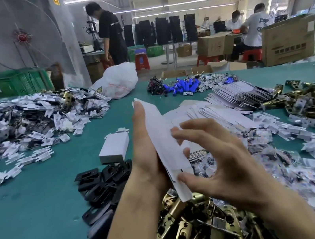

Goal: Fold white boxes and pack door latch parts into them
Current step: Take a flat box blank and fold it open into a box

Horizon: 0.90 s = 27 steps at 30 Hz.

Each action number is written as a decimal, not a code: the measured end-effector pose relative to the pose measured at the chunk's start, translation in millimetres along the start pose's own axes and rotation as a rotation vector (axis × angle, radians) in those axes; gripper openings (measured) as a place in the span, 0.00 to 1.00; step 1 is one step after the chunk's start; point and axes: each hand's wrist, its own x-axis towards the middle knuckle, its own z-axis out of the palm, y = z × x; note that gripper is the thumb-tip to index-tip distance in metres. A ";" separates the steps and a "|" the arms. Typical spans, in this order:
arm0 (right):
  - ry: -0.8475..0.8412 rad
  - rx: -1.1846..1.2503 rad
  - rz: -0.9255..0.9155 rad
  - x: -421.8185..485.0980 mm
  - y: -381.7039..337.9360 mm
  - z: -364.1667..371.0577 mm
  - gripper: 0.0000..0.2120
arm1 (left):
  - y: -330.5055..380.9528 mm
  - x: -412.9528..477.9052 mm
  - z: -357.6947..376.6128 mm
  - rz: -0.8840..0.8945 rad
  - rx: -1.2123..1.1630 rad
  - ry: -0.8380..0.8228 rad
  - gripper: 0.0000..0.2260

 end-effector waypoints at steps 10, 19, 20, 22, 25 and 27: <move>-0.094 0.012 -0.060 -0.6 5.0 -0.6 0.33 | -15.7 3.6 3.9 -0.017 0.010 -0.062 0.32; 0.144 0.021 -0.075 0.8 7.7 -1.7 0.28 | -12.9 4.7 4.6 0.000 0.103 0.010 0.38; 0.173 0.028 -0.056 1.5 7.2 -2.9 0.24 | -14.5 7.0 3.3 0.065 0.112 0.067 0.41; 0.122 0.081 0.016 3.2 6.7 -9.9 0.25 | -16.9 10.1 1.6 0.226 0.179 0.156 0.40; -0.296 0.020 0.119 -1.2 15.4 -31.4 0.33 | -16.2 9.1 -7.0 0.487 0.467 0.293 0.39; -0.409 0.008 0.177 -5.5 18.5 -43.7 0.33 | -17.8 7.0 -11.2 0.662 0.724 0.327 0.41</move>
